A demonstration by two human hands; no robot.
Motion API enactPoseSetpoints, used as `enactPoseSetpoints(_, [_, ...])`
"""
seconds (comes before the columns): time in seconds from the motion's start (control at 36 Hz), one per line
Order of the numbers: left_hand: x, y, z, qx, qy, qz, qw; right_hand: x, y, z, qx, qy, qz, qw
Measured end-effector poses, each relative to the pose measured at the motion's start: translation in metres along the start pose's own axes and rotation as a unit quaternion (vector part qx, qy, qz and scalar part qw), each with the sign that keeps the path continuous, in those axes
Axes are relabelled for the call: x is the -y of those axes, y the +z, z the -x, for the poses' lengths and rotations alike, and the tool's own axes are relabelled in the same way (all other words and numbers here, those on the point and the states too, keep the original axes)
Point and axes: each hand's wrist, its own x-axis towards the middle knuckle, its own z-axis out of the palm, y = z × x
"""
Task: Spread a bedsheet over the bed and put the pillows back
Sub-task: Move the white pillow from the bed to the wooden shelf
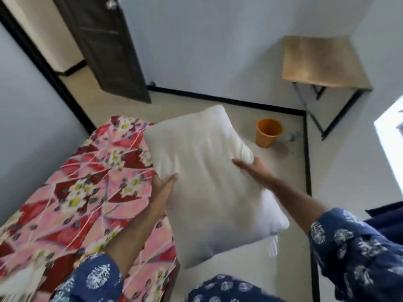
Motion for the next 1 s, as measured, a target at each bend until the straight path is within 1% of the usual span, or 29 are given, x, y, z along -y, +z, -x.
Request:
enactPoseSetpoints(0.19, [-0.072, 0.130, -0.075, 0.049, 0.038, -0.043, 0.997, -0.007, -0.115, -0.051, -0.065, -0.004, -0.057, 0.996])
enactPoseSetpoints(0.33, [-0.112, 0.220, -0.134, 0.108, 0.059, -0.055, 0.991, -0.006, -0.184, -0.099, -0.127, -0.017, -0.063, 0.990])
enactPoseSetpoints(0.47, [-0.151, 0.303, -0.188, 0.159, 0.086, -0.038, 0.983, 0.006, -0.240, -0.155, -0.180, -0.019, -0.044, 0.983])
enactPoseSetpoints(0.61, [-0.191, 0.375, -0.260, 0.217, 0.116, -0.017, 0.969, 0.031, -0.287, -0.213, -0.228, -0.017, -0.054, 0.972])
enactPoseSetpoints(0.67, [-0.213, 0.404, -0.284, 0.231, 0.126, -0.018, 0.965, 0.040, -0.306, -0.236, -0.249, -0.003, -0.060, 0.967])
enactPoseSetpoints(0.78, [-0.253, 0.465, -0.333, 0.269, 0.151, -0.014, 0.951, 0.049, -0.350, -0.289, -0.271, 0.006, -0.067, 0.960])
enactPoseSetpoints(0.92, [-0.285, 0.544, -0.376, 0.307, 0.159, -0.007, 0.938, 0.072, -0.395, -0.327, -0.311, 0.002, -0.085, 0.947])
enactPoseSetpoints(1.0, [-0.296, 0.592, -0.400, 0.329, 0.148, -0.014, 0.933, 0.070, -0.430, -0.356, -0.329, 0.000, -0.079, 0.941])
